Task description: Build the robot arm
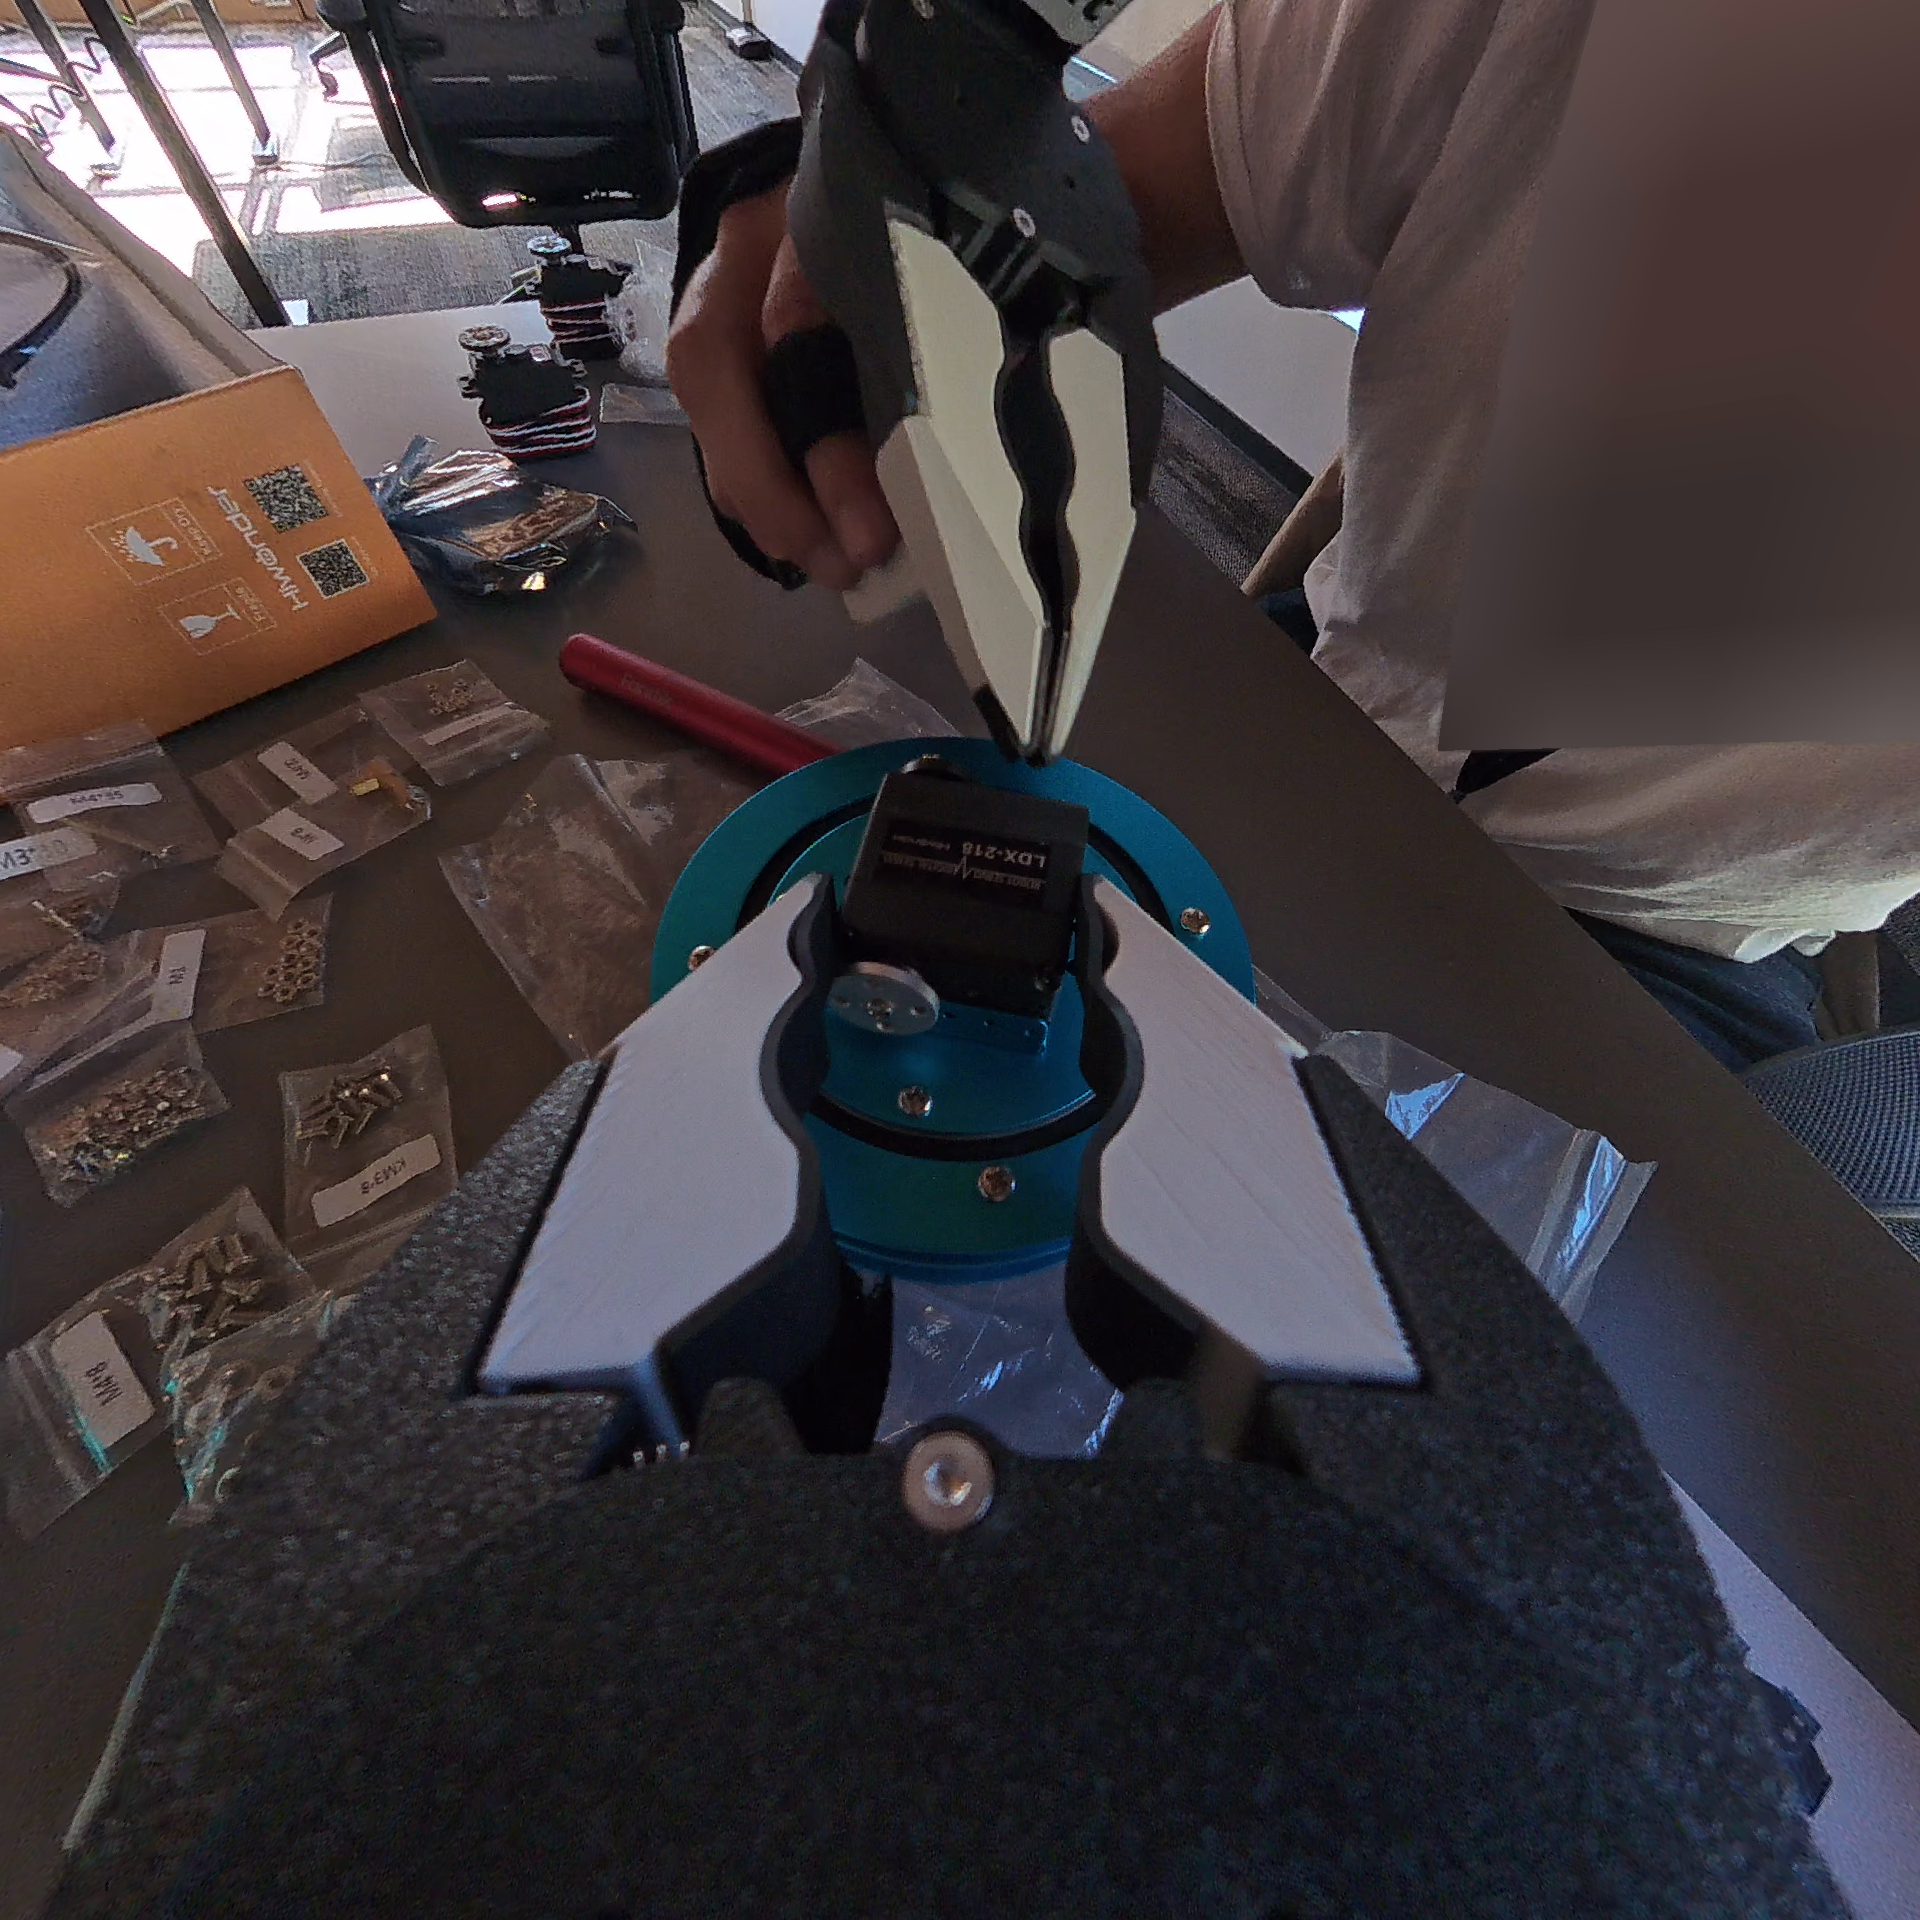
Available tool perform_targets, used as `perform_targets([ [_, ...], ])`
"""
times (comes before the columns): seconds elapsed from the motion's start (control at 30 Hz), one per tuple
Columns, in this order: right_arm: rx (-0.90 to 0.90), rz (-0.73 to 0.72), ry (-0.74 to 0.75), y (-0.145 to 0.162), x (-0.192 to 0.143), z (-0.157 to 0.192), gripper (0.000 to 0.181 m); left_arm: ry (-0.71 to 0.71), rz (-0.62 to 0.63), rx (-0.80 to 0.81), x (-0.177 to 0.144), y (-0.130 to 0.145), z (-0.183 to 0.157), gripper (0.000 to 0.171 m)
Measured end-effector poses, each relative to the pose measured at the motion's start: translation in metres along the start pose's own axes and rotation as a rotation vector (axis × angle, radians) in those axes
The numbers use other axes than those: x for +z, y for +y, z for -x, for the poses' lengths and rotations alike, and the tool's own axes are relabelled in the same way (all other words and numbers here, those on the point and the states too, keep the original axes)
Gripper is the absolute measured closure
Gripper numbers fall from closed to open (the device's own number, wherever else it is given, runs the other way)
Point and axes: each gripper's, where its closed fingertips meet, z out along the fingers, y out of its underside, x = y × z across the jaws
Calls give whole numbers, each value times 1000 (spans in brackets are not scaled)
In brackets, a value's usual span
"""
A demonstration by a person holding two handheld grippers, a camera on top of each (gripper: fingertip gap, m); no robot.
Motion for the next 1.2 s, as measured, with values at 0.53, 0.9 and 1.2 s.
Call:
perform_targets([
  [0.53,200,272,-517,85,-44,16,156,3,2,-3,0,0,0,126],
  [0.9,128,429,-524,119,-34,26,155,3,3,-2,1,0,0,125],
  [1.2,141,444,-411,107,-38,22,148,3,3,-2,1,0,0,125],
])
